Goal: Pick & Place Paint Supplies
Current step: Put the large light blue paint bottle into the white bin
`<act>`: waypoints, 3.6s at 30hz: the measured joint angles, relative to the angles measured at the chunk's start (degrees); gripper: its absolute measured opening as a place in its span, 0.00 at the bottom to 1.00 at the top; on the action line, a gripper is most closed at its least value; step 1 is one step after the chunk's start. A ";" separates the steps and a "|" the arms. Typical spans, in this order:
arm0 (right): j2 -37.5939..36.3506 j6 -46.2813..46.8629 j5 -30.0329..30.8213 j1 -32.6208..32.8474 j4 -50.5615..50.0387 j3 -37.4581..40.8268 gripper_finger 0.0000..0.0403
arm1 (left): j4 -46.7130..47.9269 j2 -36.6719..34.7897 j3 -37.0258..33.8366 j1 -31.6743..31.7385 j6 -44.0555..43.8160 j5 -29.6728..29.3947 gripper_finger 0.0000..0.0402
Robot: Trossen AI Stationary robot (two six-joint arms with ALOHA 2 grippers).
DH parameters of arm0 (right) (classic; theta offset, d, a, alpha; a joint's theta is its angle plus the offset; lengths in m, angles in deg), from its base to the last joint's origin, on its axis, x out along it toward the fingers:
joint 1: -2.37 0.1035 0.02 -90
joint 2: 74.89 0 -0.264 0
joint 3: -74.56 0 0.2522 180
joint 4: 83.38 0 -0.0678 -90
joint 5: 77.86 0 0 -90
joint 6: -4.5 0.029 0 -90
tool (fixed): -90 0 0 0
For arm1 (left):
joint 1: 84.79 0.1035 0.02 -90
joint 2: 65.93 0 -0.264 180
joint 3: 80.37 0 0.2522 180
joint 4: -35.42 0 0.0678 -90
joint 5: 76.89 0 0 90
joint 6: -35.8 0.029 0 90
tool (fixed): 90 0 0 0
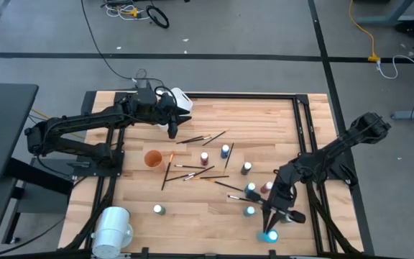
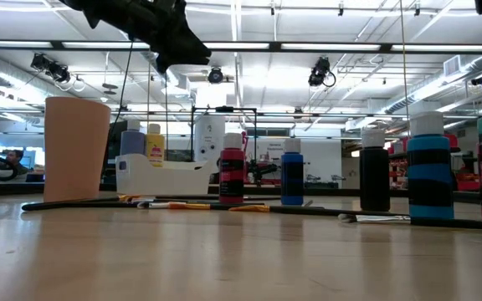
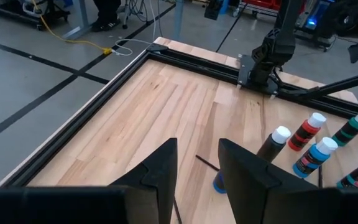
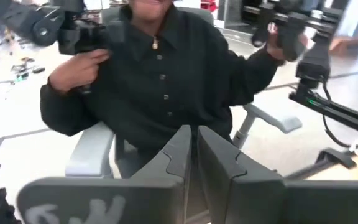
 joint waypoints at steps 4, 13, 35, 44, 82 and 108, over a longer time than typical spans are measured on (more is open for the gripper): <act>0.00 0.50 2.10 0.59 -0.78 0.00 0.08 | -0.28 0.02 0.00 0.00 0.49 -0.93 0.31; 0.00 1.51 2.54 0.57 -5.95 0.00 0.08 | -1.72 0.00 0.00 0.00 0.66 -1.76 0.31; 0.00 -1.52 7.68 2.21 -2.76 0.00 0.08 | -1.72 0.02 0.00 0.00 0.66 -1.74 0.31; 0.00 -2.10 15.24 4.14 -2.58 0.00 0.08 | -1.72 0.02 0.00 -0.02 0.66 -1.74 0.31; 0.00 0.18 31.98 9.30 -1.28 0.02 0.36 | -1.74 0.02 0.00 -0.02 0.66 -1.72 0.31; 5.90 1.60 27.54 16.22 -7.47 -0.11 0.51 | -1.77 0.02 0.00 0.00 0.63 -1.72 0.31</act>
